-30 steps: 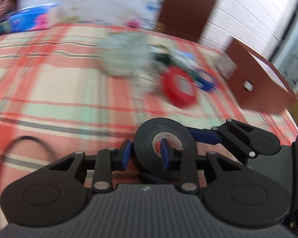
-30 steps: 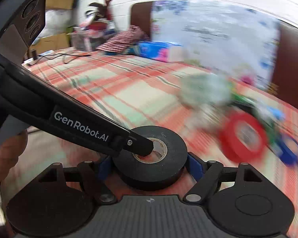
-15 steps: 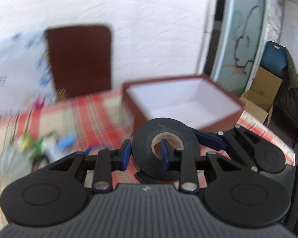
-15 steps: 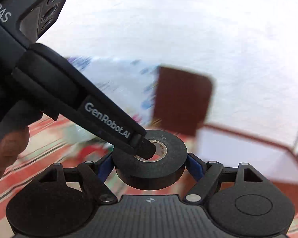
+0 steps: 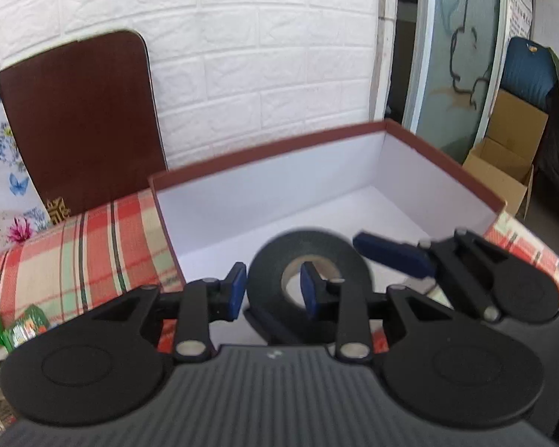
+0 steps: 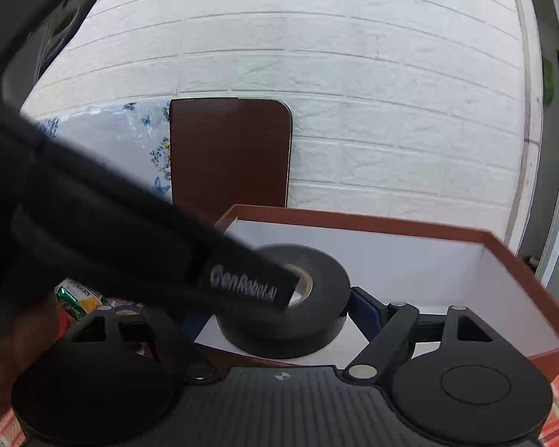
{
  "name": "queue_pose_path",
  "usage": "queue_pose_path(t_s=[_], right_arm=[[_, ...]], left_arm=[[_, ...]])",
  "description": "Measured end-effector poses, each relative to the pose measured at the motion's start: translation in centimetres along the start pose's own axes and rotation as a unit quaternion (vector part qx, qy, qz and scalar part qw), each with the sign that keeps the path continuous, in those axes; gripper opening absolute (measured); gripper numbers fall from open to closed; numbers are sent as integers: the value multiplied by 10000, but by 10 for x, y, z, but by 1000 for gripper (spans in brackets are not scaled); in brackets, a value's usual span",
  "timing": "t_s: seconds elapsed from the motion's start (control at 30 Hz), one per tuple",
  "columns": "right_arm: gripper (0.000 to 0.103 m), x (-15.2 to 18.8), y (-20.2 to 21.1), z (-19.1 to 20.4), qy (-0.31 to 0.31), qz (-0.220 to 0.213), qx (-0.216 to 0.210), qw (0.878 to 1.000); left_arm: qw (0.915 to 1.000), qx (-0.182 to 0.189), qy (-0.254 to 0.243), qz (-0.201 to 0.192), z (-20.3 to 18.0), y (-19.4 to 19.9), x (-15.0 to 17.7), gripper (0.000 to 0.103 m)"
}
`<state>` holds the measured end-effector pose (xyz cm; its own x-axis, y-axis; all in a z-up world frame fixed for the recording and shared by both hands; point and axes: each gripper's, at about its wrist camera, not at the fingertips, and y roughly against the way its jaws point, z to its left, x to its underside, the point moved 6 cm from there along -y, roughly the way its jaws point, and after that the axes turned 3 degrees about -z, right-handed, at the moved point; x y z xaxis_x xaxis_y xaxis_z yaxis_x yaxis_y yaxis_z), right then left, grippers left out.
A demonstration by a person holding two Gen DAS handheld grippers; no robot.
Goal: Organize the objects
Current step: 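Carry the black tape roll into the brown box and open the right gripper, then move the right gripper to the red tape roll and grasp it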
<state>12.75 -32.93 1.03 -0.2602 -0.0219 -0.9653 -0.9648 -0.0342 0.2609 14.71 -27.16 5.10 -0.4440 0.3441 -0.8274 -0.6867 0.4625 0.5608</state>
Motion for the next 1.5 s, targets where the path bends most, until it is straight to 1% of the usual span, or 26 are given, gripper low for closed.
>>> queue_pose_path(t_s=[0.1,0.13,0.23,0.27,0.33,0.37,0.43,0.5,0.57,0.6,0.63,0.7,0.73,0.8,0.83,0.87,0.9,0.93,0.97,1.03,1.1,1.2,1.3,1.4,1.5], right_arm=[[76,4,9,1,-22,-161,38,9999],[76,3,14,1,-5,-230,57,9997],[73,1,28,17,-23,-480,68,9988],[71,0,37,23,-14,-607,24,9982],[71,-2,62,47,117,-903,-135,9958],[71,-4,68,56,204,-1021,-226,9943],[70,-2,83,84,373,-1064,-551,9921],[65,9,81,111,527,-756,-940,9913],[58,25,71,137,679,-267,-1269,9892],[56,33,64,149,730,21,-1419,9872],[51,41,57,159,752,291,-1543,9847],[50,53,45,175,714,699,-1725,9799],[50,58,42,182,697,854,-1787,9777],[50,63,39,195,659,1031,-1860,9749],[50,64,36,199,619,1092,-1875,9742],[53,62,30,201,577,1145,-1884,9737],[58,60,23,202,544,1186,-1908,9729],[65,59,21,209,560,1229,-1940,9717],[69,59,14,211,591,1214,-1913,9722],[68,56,-1,217,680,1238,-1851,9725],[67,55,-18,222,678,1330,-1823,9718],[70,56,-37,221,516,1449,-1838,9709],[69,56,-32,219,531,1430,-1864,9706],[69,61,-15,212,770,1416,-1805,9703],[68,71,19,201,1071,1365,-1594,9718]], left_arm=[[9999,4,-67,-110,-1,13,7,38],[9998,14,-36,-180,0,20,8,38],[9987,85,70,-488,5,51,15,38],[9981,97,114,-594,9,63,19,39],[9968,83,294,-737,23,86,31,39],[9963,53,399,-762,31,95,39,40],[9953,-121,646,-718,54,109,59,40],[9933,-420,923,-562,83,118,83,40],[9893,-771,1205,-287,114,122,111,40],[9859,-998,1334,-131,131,124,126,40],[9819,-1242,1432,6,146,126,141,40],[9731,-1634,1610,221,174,131,170,40],[9683,-1787,1719,301,188,134,184,40],[9581,-2031,1968,462,211,137,209,40],[9575,-2042,2017,288,219,142,217,41],[9584,-2060,1970,139,220,145,220,42],[9589,-2101,1905,56,221,147,225,43],[9600,-2129,1815,-74,221,148,229,44],[9609,-2163,1716,-196,218,149,232,46],[9627,-2207,1547,-235,212,146,230,51],[9630,-2174,1576,-246,213,145,229,54],[9632,-2130,1617,-262,211,145,226,54],[9633,-2158,1577,-237,207,139,222,54],[9642,-2129,1568,-186,206,139,220,56],[9655,-2077,1573,17,200,139,216,57]])
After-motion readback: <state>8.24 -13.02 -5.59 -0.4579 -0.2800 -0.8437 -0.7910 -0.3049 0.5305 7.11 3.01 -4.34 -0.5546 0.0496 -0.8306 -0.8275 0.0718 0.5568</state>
